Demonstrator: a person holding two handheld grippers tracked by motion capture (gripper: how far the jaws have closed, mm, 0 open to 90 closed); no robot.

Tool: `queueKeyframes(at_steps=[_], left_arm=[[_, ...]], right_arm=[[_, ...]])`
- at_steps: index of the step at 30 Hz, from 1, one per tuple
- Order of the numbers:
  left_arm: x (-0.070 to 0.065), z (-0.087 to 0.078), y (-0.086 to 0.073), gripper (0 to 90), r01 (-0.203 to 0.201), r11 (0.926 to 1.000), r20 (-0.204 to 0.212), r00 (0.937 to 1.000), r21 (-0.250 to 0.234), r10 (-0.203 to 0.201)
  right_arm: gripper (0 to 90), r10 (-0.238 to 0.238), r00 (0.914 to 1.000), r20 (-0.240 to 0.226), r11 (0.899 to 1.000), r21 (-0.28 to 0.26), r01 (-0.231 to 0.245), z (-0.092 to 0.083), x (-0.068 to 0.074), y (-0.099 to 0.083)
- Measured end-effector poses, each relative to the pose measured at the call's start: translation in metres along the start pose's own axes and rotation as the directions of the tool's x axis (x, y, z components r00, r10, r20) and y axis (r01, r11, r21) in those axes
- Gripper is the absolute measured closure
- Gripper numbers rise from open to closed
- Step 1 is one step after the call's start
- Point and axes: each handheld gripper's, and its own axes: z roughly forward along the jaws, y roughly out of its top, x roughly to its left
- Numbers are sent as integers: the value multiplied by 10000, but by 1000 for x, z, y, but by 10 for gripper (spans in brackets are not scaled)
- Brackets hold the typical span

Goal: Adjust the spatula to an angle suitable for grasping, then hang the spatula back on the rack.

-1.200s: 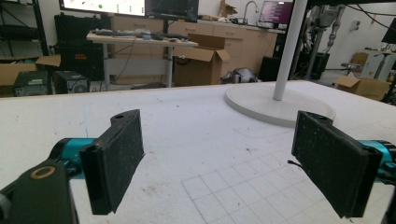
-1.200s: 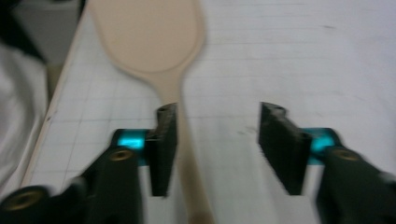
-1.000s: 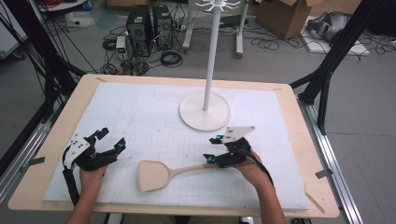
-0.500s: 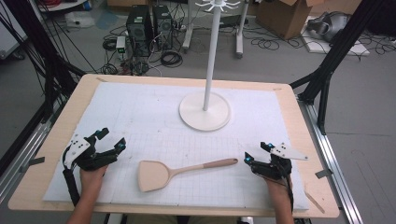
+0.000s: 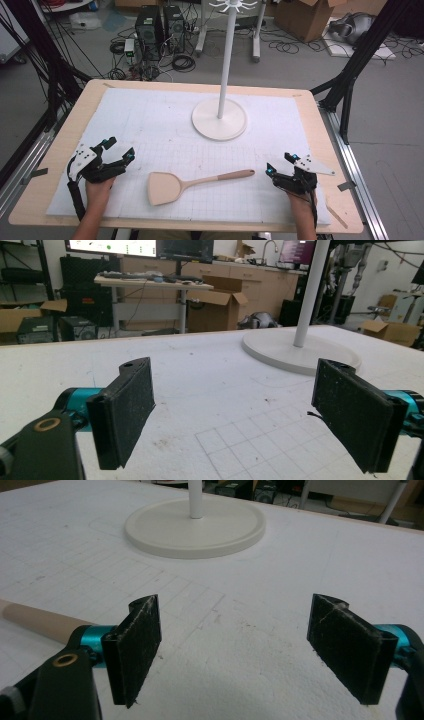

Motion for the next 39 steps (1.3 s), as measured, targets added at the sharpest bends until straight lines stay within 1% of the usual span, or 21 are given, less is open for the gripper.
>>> queueKeyframes(at_steps=[2, 4, 8, 11, 15, 18, 19, 20, 22, 23, 24, 25, 26, 28, 29, 30, 31, 32, 34, 37, 39], left_arm=[[-1, 2, 4, 176, 136, 9998, 116, 9998, 130, -138], [-4, 3, 11, 175, 26, 10000, 276, 9996, 73, -28], [-11, 9, 27, 170, -94, 9997, 998, 9950, 207, 73], [-18, 16, 38, 166, -187, 9986, 1743, 9846, 491, 98], [-30, 26, 46, 160, -470, 9947, 2657, 9638, 920, 209], [-42, 37, 50, 160, -891, 9850, 3467, 9374, 1478, 328], [-45, 39, 51, 160, -977, 9819, 3635, 9310, 1623, 325], [-50, 43, 52, 162, -1058, 9774, 3908, 9201, 1830, 264], [-60, 49, 54, 199, -1368, 9654, 4504, 8926, 2218, 230], [-64, 51, 54, 199, -1502, 9618, 4689, 8829, 2289, 263], [-70, 54, 55, 213, -1736, 9551, 4968, 8673, 2400, 328], [-74, 56, 55, 226, -1825, 9519, 5155, 8563, 2460, 309], [-78, 58, 55, 230, -1854, 9502, 5275, 8491, 2505, 267], [-87, 63, 55, 242, -2230, 9364, 5647, 8246, 2711, 329], [-91, 65, 55, 242, -2262, 9330, 5675, 8229, 2800, 292], [-94, 68, 55, 228, -2378, 9269, 5747, 8179, 2905, 297], [-98, 72, 55, 220, -2425, 9212, 5871, 8093, 3042, 192], [-101, 74, 55, 213, -2488, 9164, 5888, 8081, 3136, 180], [-108, 79, 54, 211, -2698, 9021, 6040, 7969, 3368, 128], [-119, 88, 50, 227, -3381, 8655, 6450, 7639, 3696, 230], [-125, 92, 46, 258, -3611, 8477, 6663, 7456, 3886, 122]], right_arm=[[206, -56, 10000, 35, 10000, 7, 56, -2, -1, 2], [207, -62, 9999, 81, 10000, -14, 62, -4, -2, 4], [206, 41, 10000, 47, 10000, 8, -41, -4, -4, 4], [206, 83, 10000, 33, 9999, 82, -83, -3, -4, 3], [197, 65, 9999, 92, 9994, 334, -68, 0, -6, 1], [196, 9, 10000, 54, 9989, 479, -11, 3, -6, 1], [196, -26, 10000, 28, 9986, 535, 24, 3, -5, 1], [196, -32, 10000, 5, 9985, 540, 31, 3, -4, 1], [196, -164, 9999, -53, 9981, 597, 166, 3, -1, 2], [196, -164, 9999, -53, 9981, 597, 166, 3, -1, 2], [196, -178, 9998, -64, 9981, 590, 182, 3, -1, 2], [196, -182, 9998, -98, 9981, 592, 187, 3, 0, 2], [196, -292, 9995, -102, 9979, 570, 297, 4, -1, 2], [196, -327, 9994, -127, 9976, 612, 334, 3, 0, 4], [196, -327, 9994, -127, 9976, 612, 334, 3, 0, 4], [196, -299, 9994, -149, 9978, 588, 307, 3, 0, 4], [196, -330, 9994, -135, 9978, 563, 337, 2, 0, 5], [196, -371, 9992, -158, 9981, 494, 379, 2, 1, 6], [196, -373, 9992, -171, 9981, 484, 381, 2, 1, 7], [196, -434, 9989, -202, 9977, 509, 444, 3, 3, 7], [196, -457, 9987, -232, 9975, 522, 469, 3, 3, 7]])
